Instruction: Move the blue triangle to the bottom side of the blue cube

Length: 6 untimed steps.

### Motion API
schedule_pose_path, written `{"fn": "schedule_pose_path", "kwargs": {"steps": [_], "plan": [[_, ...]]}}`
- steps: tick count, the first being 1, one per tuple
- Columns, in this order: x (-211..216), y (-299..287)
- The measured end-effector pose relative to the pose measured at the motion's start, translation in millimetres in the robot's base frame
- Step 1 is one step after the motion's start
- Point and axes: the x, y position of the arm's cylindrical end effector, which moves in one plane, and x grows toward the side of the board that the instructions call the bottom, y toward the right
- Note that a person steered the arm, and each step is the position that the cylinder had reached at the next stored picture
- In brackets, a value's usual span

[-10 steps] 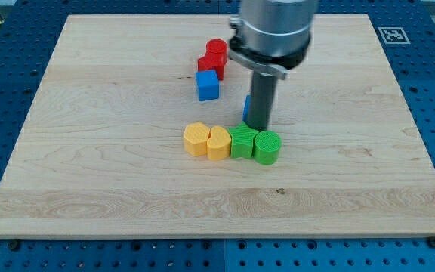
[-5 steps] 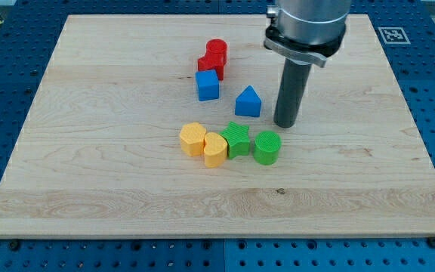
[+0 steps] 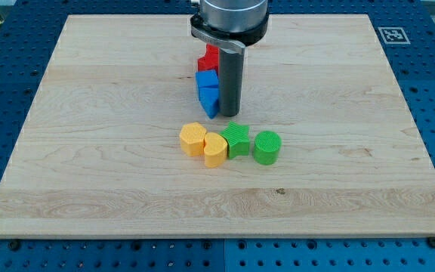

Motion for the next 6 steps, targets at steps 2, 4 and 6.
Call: {"fn": "schedule_pose_path", "kwargs": {"steps": [2,4,6], "plan": [[-13,30],[-115,43],[-177,29]]}}
